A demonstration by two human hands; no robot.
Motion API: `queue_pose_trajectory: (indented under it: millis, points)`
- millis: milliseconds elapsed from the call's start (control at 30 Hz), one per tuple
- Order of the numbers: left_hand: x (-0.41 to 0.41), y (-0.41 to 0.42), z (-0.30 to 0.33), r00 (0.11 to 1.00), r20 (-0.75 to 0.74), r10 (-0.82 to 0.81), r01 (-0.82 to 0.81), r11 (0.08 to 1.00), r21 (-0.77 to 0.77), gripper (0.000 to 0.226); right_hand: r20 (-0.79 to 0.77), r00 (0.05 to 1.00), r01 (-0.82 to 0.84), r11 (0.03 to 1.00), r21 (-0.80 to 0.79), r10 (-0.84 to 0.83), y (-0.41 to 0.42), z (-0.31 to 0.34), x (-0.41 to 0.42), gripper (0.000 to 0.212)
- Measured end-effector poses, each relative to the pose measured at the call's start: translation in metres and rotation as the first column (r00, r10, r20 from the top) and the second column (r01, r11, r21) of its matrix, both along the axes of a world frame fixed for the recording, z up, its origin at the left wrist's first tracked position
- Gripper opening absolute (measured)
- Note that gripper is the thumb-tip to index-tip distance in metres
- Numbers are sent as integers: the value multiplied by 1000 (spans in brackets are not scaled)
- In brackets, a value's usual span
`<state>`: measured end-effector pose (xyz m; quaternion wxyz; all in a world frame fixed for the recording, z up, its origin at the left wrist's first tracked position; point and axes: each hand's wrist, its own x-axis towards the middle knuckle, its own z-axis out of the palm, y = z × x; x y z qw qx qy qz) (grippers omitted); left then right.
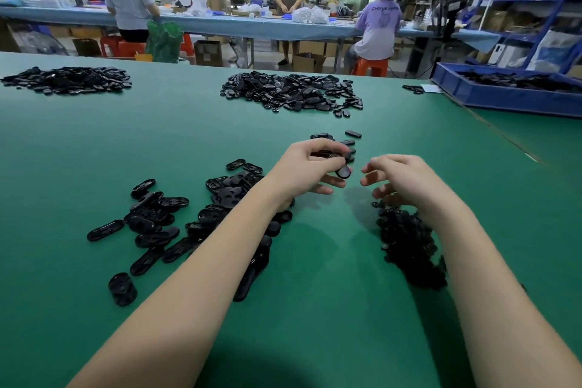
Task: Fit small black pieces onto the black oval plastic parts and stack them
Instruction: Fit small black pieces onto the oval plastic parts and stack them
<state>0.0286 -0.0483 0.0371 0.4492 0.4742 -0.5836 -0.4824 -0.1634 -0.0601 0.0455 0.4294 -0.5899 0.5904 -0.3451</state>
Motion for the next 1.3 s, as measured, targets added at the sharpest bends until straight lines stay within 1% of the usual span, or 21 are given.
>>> queue_pose_trajectory:
  millis: [33,100,133,200,267,300,400,500,600,800,833,867,933,967,1033,1133,1300]
  points:
    - [-1,1,0,1000,-23,-2,2,1000,23,16,-115,993,5,1000,-28,-8,0,2,-7,21]
    - [-2,1,-1,999,-53,6,-3,997,72,17,-341,940,-2,997,-79,-25,0,3,-20,20]
    - [-2,0,-2,998,-58,12,-6,996,95,18,-433,901,-7,996,-89,-32,-1,2,-24,18]
    - [-3,0,-4,999,-47,18,-12,992,127,19,-567,821,15,996,-92,-64,-2,-3,-29,13]
    - [-3,0,-7,1000,-22,15,-11,990,143,20,-635,769,29,996,-88,-78,-1,-6,-29,6]
    - [-3,-1,-8,1000,-9,11,-10,989,150,21,-647,759,24,997,-78,-69,-1,-8,-28,5]
    - [-2,-2,-10,1000,22,16,-20,987,159,23,-646,762,12,999,-52,-43,0,-11,-25,5]
    - [0,-3,-12,999,49,24,-31,988,149,26,-666,743,27,997,-67,-64,0,-15,-21,6]
    - [1,-4,-14,997,71,17,-27,990,138,27,-662,743,43,994,-98,-97,-1,-18,-18,2]
    - [3,-4,-15,997,79,15,-24,993,119,32,-664,741,13,991,-132,-98,-3,-24,-17,5]
    - [3,-4,-16,997,79,19,-28,993,114,31,-639,763,6,989,-150,-102,-4,-25,-17,5]
    - [3,-4,-17,996,82,26,-35,994,106,30,-580,809,-1,986,-169,-99,-4,-24,-17,4]
    - [2,-5,-18,995,95,40,-48,995,87,29,-383,921,-14,980,-200,-65,-4,-22,-14,5]
    - [2,-5,-19,994,100,43,-51,996,80,28,-287,957,-19,977,-211,-43,-3,-20,-11,5]
    - [2,-5,-18,993,111,39,-47,996,72,28,-161,987,-30,973,-227,-7,-1,-15,-6,4]
    - [2,-5,-17,991,135,16,-25,998,61,31,-88,996,-35,972,-233,14,2,-13,1,4]
    - [3,-5,-17,989,146,-6,1,1000,29,32,-64,998,2,978,-210,-15,2,-15,8,2]
